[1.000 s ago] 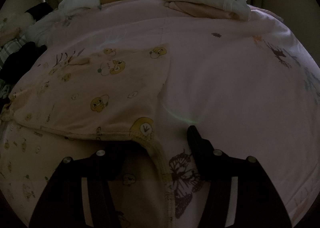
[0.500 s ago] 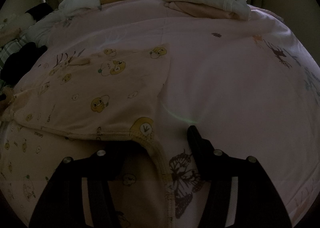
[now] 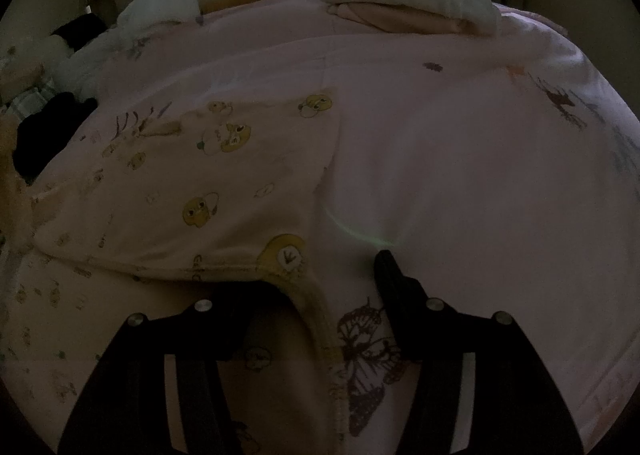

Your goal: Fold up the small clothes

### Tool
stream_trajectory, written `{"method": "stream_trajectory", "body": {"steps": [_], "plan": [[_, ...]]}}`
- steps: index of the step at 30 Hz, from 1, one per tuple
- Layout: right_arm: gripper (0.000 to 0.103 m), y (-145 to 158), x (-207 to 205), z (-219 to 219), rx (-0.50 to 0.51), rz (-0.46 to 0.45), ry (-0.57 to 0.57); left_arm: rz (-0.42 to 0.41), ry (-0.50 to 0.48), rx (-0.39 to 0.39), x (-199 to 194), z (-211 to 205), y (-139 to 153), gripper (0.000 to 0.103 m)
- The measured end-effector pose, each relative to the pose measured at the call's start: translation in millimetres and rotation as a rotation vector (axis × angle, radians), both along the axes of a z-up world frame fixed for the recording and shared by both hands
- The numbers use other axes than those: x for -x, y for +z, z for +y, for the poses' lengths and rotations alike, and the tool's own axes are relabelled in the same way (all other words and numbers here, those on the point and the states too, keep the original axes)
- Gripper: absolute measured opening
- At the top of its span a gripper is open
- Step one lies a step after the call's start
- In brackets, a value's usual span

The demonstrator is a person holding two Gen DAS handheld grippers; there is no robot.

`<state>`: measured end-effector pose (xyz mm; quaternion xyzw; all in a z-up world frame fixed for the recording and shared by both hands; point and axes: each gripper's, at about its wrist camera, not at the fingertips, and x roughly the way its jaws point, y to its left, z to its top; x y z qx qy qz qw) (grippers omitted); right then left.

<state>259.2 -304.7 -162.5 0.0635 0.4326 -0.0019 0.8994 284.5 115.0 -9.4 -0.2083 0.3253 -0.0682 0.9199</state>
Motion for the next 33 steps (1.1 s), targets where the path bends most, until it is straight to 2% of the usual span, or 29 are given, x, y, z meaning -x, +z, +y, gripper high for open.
{"method": "stream_trajectory", "body": {"steps": [7, 10, 13, 19, 24, 25, 26, 27, 28, 29, 33], "plan": [[0.058, -1, 0, -6, -0.046, -0.007, -0.002, -0.023, -0.196, 0.109, 2, -102, 2, 0.003], [0.058, -1, 1, -7, -0.065, -0.012, -0.003, -0.018, -0.248, 0.164, -6, -141, -7, 0.003], [0.058, -1, 1, -7, -0.071, -0.014, -0.003, 0.024, -0.303, 0.225, -20, -183, -28, 0.003], [0.059, -2, 3, -12, -0.108, -0.022, -0.006, 0.158, -0.406, 0.224, -32, -251, -76, 0.003], [0.059, -2, 3, -14, -0.138, -0.030, -0.008, 0.263, -0.470, 0.132, -36, -273, -97, 0.005], [0.059, -3, 3, -14, -0.141, -0.030, -0.008, 0.273, -0.489, 0.125, -36, -274, -96, 0.012], [0.060, -3, 3, -14, -0.145, -0.030, -0.007, 0.277, -0.512, 0.123, -33, -276, -93, 0.026], [0.061, -3, 3, -14, -0.151, -0.032, -0.005, 0.267, -0.526, 0.129, -27, -273, -89, 0.036], [0.062, -3, 2, -15, -0.156, -0.033, -0.003, 0.239, -0.541, 0.143, -21, -270, -81, 0.053], [0.062, -3, 2, -15, -0.162, -0.034, -0.001, 0.215, -0.546, 0.146, -15, -264, -76, 0.060], [0.062, -4, 2, -18, -0.171, -0.037, 0.000, 0.112, -0.507, 0.118, 8, -238, -47, 0.067]]}}
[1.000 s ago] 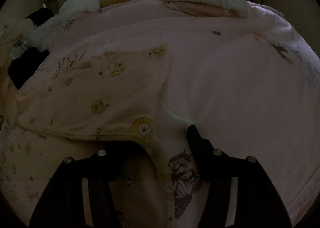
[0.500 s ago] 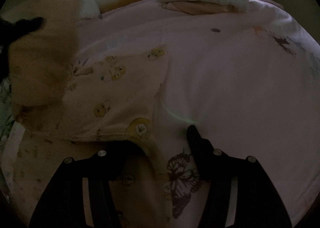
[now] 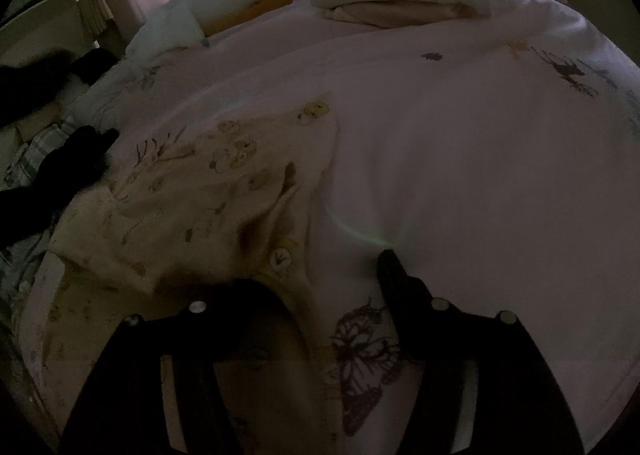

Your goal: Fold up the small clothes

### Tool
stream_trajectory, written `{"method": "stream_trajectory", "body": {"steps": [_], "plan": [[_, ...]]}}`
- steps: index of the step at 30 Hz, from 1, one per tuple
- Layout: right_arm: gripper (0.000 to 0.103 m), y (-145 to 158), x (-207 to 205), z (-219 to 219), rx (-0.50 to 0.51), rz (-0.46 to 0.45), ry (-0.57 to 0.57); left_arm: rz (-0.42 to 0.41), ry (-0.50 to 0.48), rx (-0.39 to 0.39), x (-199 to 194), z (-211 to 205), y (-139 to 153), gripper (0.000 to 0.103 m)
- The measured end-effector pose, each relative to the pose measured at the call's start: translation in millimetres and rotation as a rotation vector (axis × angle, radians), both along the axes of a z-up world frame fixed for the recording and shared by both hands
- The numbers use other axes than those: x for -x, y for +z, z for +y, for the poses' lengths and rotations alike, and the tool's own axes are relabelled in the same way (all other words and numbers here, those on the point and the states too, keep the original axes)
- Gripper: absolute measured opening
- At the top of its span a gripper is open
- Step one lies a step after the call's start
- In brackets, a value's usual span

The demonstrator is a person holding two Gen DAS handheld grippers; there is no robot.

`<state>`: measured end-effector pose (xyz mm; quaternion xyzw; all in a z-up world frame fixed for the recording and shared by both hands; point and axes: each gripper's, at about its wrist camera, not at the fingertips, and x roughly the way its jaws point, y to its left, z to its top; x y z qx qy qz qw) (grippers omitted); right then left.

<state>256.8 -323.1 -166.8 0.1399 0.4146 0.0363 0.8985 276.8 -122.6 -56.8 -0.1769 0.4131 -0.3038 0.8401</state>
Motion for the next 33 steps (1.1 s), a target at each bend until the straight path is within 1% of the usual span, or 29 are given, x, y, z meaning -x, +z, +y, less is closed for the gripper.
{"method": "stream_trajectory", "body": {"steps": [2, 4, 5, 6, 7, 8, 9, 12, 13, 15, 16, 17, 18, 20, 21, 22, 23, 24, 29, 30, 31, 33], "plan": [[0.063, 0, 1, -1, -0.005, -0.001, 0.000, -0.051, 0.059, -0.092, 6, 15, 5, 0.068], [0.063, 0, 0, -2, -0.008, -0.001, 0.000, -0.097, 0.131, -0.220, 6, 26, -1, 0.068], [0.063, 0, 0, -2, -0.012, -0.001, -0.001, -0.095, 0.197, -0.316, 5, 39, -8, 0.068], [0.063, 0, 1, -2, -0.019, -0.002, -0.001, -0.077, 0.245, -0.372, 3, 57, -17, 0.068], [0.063, 0, 2, -3, -0.022, -0.003, -0.001, -0.058, 0.266, -0.384, 3, 70, -23, 0.068], [0.063, 0, 2, -3, -0.026, -0.004, -0.002, -0.020, 0.300, -0.381, 4, 91, -32, 0.068], [0.063, -1, 1, -3, -0.027, -0.004, -0.001, 0.016, 0.344, -0.358, 8, 113, -40, 0.068], [0.063, 0, 2, -2, -0.024, -0.003, 0.000, 0.038, 0.395, -0.276, 19, 156, -54, 0.068], [0.063, 0, 2, -1, -0.021, -0.003, 0.000, 0.040, 0.412, -0.274, 20, 160, -57, 0.068], [0.064, 1, 1, 0, -0.015, -0.001, 0.001, 0.052, 0.465, -0.349, 22, 166, -65, 0.068], [0.064, 2, 1, 0, -0.012, -0.001, 0.002, 0.036, 0.484, -0.396, 23, 168, -70, 0.068], [0.064, 2, 2, 0, -0.013, -0.001, 0.001, 0.030, 0.495, -0.425, 24, 168, -74, 0.068], [0.064, 2, 2, -1, -0.014, -0.001, 0.001, 0.037, 0.503, -0.430, 24, 172, -78, 0.068], [0.064, 3, 2, -2, -0.019, -0.002, 0.001, 0.079, 0.488, -0.349, 26, 187, -86, 0.068], [0.064, 2, 2, -3, -0.019, -0.002, 0.001, 0.099, 0.496, -0.349, 25, 193, -89, 0.068], [0.064, 2, 2, -2, -0.019, -0.001, 0.001, 0.098, 0.510, -0.382, 22, 194, -91, 0.068], [0.064, 2, 2, -2, -0.016, -0.001, 0.001, 0.078, 0.537, -0.451, 19, 193, -93, 0.068], [0.064, 2, 2, -2, -0.015, -0.001, 0.001, 0.071, 0.541, -0.481, 18, 194, -93, 0.068], [0.064, 2, 2, -1, -0.020, -0.002, 0.000, 0.087, 0.542, -0.413, 22, 204, -94, 0.068], [0.064, 2, 2, -1, -0.018, -0.002, 0.000, 0.086, 0.536, -0.417, 23, 204, -94, 0.068], [0.064, 2, 2, -1, -0.025, -0.005, 0.000, 0.080, 0.529, -0.437, 22, 201, -96, 0.068], [0.063, 3, 3, -3, -0.043, -0.007, -0.003, 0.078, 0.540, -0.495, 26, 203, -95, 0.068]]}}
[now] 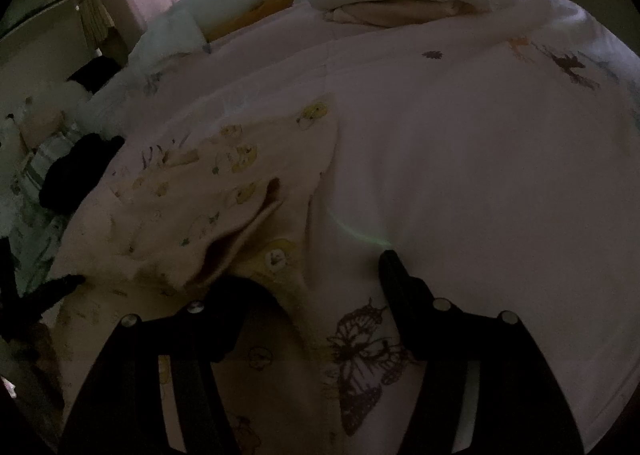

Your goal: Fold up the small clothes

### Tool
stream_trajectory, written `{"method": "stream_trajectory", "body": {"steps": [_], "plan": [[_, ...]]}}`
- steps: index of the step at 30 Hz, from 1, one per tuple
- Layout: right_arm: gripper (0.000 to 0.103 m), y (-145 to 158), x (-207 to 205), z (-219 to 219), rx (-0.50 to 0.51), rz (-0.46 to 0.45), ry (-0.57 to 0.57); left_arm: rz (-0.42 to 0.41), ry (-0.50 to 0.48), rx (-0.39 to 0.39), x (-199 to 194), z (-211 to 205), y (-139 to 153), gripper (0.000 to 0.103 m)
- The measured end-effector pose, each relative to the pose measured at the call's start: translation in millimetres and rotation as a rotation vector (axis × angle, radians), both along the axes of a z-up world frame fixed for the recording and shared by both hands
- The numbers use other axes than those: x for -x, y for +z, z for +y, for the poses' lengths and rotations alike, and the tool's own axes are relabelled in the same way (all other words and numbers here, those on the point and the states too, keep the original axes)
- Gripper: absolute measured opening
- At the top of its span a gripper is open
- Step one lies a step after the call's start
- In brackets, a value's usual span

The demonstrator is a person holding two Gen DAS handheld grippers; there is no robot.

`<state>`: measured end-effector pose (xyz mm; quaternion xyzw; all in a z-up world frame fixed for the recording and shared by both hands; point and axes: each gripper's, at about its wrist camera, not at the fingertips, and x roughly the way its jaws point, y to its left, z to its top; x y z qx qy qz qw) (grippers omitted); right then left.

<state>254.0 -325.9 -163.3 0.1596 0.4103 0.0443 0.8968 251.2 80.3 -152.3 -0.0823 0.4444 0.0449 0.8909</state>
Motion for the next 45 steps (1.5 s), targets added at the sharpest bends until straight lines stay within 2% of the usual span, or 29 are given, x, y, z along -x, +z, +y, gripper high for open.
{"method": "stream_trajectory", "body": {"steps": [2, 3, 5, 6, 7, 9, 11, 13, 16, 18, 21, 23, 27, 29, 31, 33, 36, 39, 45], "plan": [[0.060, 1, 0, 0, 0.003, 0.008, -0.006, 0.033, 0.091, -0.112, 3, 9, -1, 0.068], [0.057, 2, 1, 1, 0.012, 0.012, -0.009, 0.038, 0.140, -0.127, 5, 20, -2, 0.068], [0.056, 3, 4, 3, 0.034, 0.020, -0.018, 0.032, 0.181, -0.035, 8, 47, -5, 0.068], [0.055, 4, 4, 4, 0.036, 0.023, -0.019, 0.024, 0.166, 0.002, 11, 55, -5, 0.068], [0.054, 5, 6, 5, 0.047, 0.032, -0.023, 0.023, 0.143, -0.003, 12, 57, -5, 0.068], [0.053, 10, 9, 8, 0.081, 0.047, -0.029, 0.022, 0.102, -0.098, 17, 47, -5, 0.068], [0.053, 17, 18, 14, 0.141, 0.055, -0.032, 0.015, 0.108, -0.133, 18, 40, -7, 0.068], [0.055, 23, 24, 15, 0.155, 0.049, -0.042, 0.018, 0.121, -0.122, 20, 40, -7, 0.068], [0.056, 38, 37, 14, 0.078, 0.013, -0.018, 0.032, 0.108, -0.087, 21, 40, -4, 0.068], [0.056, 45, 45, 14, 0.077, 0.004, -0.001, 0.043, 0.075, -0.065, 33, 41, -1, 0.068], [0.066, 53, 60, 15, 0.065, 0.008, 0.030, 0.061, -0.016, 0.000, 56, 36, 3, 0.073], [0.068, 55, 74, 13, 0.021, 0.015, 0.054, 0.071, -0.069, 0.039, 71, 31, 5, 0.074], [0.078, 43, 98, 11, -0.025, 0.067, 0.084, 0.098, -0.175, 0.066, 108, 15, 9, 0.074], [0.078, 32, 110, 8, -0.026, 0.107, 0.082, 0.111, -0.206, 0.131, 124, 16, 9, 0.075], [0.078, 17, 122, 4, -0.046, 0.150, 0.083, 0.114, -0.231, 0.237, 139, 21, 9, 0.076], [0.079, 10, 138, 0, -0.070, 0.097, 0.098, 0.111, -0.218, 0.321, 152, 28, 6, 0.076], [0.079, 8, 152, 6, -0.042, 0.082, 0.123, 0.118, -0.237, 0.388, 168, 30, 5, 0.076], [0.079, 6, 160, 8, -0.053, 0.069, 0.114, 0.120, -0.238, 0.504, 189, 32, 2, 0.076], [0.079, 4, 187, -5, -0.211, 0.054, 0.104, 0.147, -0.301, 0.603, 212, 20, 2, 0.076]]}}
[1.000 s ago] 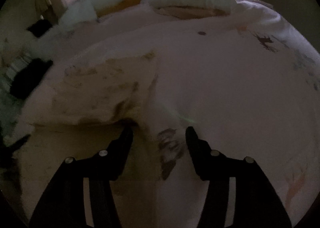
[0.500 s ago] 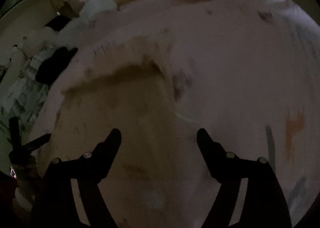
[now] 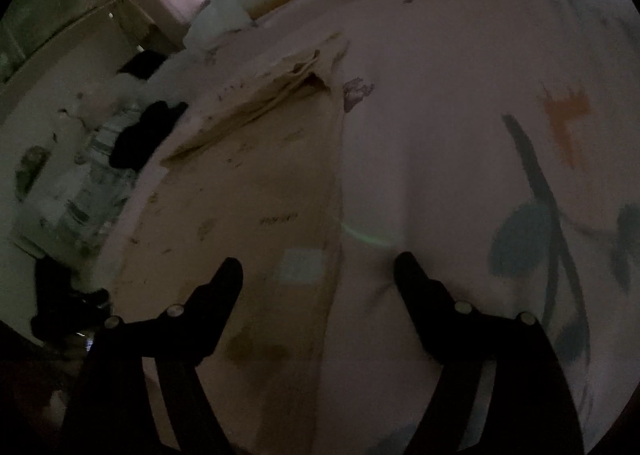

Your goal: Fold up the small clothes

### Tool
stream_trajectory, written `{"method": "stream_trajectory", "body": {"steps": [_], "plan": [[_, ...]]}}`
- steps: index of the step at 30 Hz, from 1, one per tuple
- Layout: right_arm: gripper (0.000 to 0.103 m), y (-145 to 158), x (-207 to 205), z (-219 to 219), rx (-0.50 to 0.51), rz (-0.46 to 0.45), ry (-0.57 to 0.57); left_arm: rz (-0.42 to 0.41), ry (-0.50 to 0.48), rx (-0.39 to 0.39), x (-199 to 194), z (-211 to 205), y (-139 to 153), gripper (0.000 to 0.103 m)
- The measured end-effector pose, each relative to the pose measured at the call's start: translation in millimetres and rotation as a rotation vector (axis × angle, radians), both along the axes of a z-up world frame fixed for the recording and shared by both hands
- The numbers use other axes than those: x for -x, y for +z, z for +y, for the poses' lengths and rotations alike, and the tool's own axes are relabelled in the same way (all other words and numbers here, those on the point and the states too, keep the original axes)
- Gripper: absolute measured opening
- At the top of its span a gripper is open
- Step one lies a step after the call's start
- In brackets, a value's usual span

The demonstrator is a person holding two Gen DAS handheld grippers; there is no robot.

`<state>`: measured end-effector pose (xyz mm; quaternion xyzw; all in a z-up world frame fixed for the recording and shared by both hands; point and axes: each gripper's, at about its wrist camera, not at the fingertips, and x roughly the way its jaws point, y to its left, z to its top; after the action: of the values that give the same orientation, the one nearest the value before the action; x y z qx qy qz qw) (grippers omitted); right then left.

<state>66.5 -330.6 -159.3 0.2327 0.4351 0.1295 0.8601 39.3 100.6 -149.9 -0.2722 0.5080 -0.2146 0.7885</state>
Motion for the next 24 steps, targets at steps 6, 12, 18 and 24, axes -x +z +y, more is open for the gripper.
{"method": "stream_trajectory", "body": {"steps": [6, 12, 18, 24], "plan": [[0.079, 1, 24, 8, -0.044, 0.022, 0.038, 0.064, 0.007, 0.189, 5, -4, -12, 0.076], [0.079, -4, 39, -2, -0.234, 0.050, -0.004, 0.140, 0.091, 0.345, -18, 0, -24, 0.072], [0.079, 1, 50, 11, -0.208, 0.076, 0.037, 0.034, 0.105, 0.097, -25, -26, -4, 0.053], [0.079, -7, 63, 1, -0.357, 0.114, 0.011, -0.013, 0.115, -0.048, -32, -41, 3, 0.048]]}}
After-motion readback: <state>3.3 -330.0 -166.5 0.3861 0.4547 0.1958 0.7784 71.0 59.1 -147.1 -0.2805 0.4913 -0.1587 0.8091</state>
